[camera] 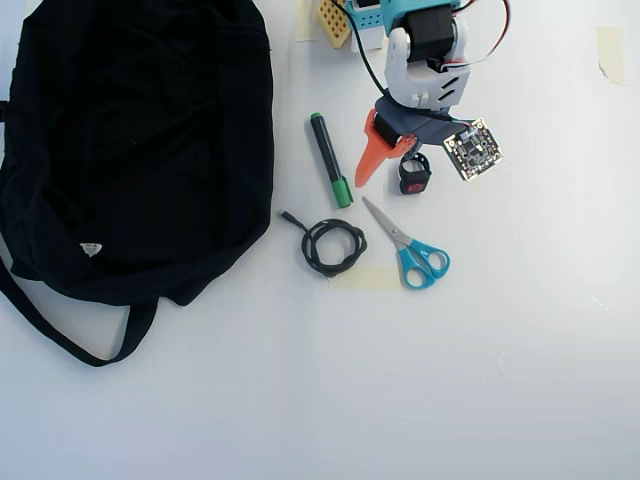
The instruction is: Put the bike light into the black bag
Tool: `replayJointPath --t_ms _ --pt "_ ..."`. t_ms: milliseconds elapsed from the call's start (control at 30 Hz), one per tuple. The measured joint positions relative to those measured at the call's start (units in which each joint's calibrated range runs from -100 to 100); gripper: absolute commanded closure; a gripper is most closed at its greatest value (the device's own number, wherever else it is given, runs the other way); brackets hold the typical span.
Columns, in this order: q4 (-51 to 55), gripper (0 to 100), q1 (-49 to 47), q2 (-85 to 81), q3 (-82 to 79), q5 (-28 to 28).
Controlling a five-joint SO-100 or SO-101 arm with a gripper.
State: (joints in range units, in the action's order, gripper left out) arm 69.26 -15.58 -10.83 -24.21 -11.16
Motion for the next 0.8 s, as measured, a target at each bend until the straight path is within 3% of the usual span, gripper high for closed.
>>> replayJointPath --t_ms 233,800 --pt "-0.9 63 -2.4 1.9 -0.6 3.8" --pt "-10.3 63 -2.8 7.0 -7.2 3.8"
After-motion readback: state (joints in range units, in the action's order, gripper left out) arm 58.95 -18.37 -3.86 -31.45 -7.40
